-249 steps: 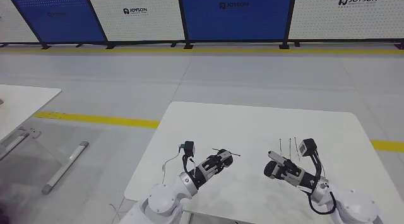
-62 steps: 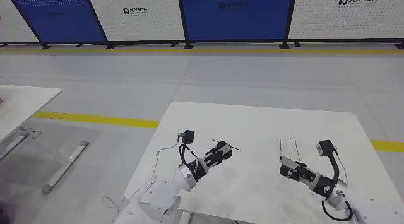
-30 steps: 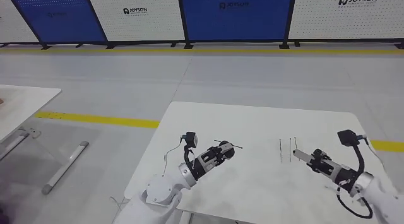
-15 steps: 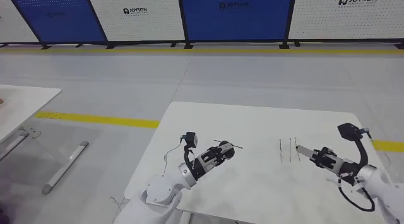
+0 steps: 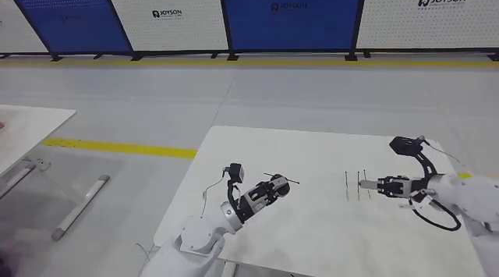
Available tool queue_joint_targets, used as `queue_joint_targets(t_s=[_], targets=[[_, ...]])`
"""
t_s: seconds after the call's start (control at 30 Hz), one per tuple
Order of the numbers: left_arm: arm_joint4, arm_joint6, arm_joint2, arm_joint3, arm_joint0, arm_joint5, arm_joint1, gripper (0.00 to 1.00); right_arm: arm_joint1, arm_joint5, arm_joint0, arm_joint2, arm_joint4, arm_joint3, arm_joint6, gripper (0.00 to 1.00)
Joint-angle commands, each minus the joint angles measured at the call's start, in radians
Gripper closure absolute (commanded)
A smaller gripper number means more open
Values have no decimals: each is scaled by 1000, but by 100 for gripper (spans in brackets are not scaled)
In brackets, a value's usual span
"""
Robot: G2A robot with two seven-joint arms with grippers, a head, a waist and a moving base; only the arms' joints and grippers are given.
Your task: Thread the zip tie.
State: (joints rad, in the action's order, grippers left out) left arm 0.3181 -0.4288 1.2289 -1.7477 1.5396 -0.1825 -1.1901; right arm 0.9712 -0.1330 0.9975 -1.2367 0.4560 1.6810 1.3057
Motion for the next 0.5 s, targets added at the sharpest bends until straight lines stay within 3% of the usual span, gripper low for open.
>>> queue_joint_targets(t_s=[0.0,0.17,0.47], targets=[[0,0,0,0,0,0,0,100,8,19,-41,45,3,-46,-16,0],[0,0,0,0,0,0,0,100,32,56,-134,144,-19,-199,-7,0],[0,0,0,0,0,0,0,100,32,56,-134,144,-19,-199,-7,0]])
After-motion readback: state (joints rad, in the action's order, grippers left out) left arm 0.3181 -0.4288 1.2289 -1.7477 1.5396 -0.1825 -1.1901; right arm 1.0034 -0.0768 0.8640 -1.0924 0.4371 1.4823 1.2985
